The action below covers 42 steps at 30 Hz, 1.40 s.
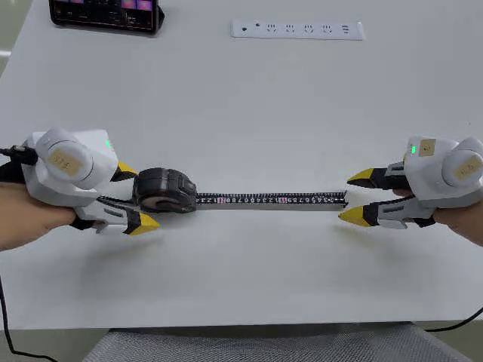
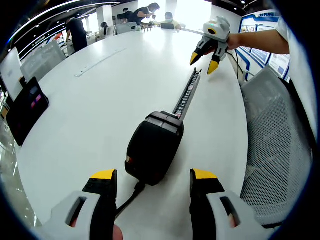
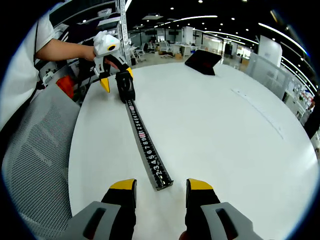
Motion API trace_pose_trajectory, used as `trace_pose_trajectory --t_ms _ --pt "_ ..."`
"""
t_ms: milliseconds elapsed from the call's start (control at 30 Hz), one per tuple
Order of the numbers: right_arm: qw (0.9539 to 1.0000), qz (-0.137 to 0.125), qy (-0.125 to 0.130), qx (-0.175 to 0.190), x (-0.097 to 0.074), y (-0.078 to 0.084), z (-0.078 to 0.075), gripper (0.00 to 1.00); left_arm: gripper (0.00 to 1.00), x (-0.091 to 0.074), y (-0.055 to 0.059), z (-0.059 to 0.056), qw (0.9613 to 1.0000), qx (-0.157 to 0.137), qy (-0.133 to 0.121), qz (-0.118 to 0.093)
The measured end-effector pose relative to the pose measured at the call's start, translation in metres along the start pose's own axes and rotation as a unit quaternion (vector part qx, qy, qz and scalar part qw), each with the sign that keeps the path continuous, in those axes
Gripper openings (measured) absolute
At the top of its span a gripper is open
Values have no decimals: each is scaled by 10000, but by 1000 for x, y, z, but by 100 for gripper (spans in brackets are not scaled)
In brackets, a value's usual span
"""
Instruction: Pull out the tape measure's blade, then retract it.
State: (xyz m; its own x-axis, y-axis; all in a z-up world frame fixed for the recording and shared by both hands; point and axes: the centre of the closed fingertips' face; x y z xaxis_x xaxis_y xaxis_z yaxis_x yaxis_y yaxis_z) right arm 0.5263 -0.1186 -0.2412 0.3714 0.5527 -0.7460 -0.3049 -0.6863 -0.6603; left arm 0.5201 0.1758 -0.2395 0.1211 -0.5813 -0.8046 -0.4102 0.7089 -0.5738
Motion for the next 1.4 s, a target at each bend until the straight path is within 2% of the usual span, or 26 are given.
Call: trace_pose_trajectory --t_ms 67,167,233,433,767,1033,1400 --pt "9999 -30 80 53 -2 -2 -1 38 56 -2 -4 0 9997 -138 -67 -197" --pt "9997 -105 170 160 -5 -5 -1 40 57 -5 -4 -1 9994 -145 -155 -259" --pt "9995 -135 207 211 -6 -6 1 42 58 -7 -7 -3 9987 -221 -170 -421" --pt "9988 -169 345 316 -10 -5 2 47 59 -12 -9 -8 9969 -275 -316 -662" --pt "9976 -250 547 350 -16 -7 6 58 64 -18 -11 -20 9946 -301 -359 -930" --pt "9961 -321 688 457 -22 -8 10 66 67 -24 -14 -30 9905 -380 -466 -1236" --pt "9948 -384 761 560 -28 -5 21 73 75 -27 -4 -40 9859 -578 -618 -1443"
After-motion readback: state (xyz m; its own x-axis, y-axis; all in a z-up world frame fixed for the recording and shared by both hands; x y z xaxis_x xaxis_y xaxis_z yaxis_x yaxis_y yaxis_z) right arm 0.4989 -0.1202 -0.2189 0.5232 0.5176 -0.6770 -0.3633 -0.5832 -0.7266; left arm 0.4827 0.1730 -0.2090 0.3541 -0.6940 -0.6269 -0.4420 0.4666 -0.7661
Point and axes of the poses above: the centre of the closed fingertips' face, and the gripper's own axes: x roughly forward along the fingers, z roughly to its left, y roughly out of its underside, and after that the axes turned 10 degrees about y, right-handed
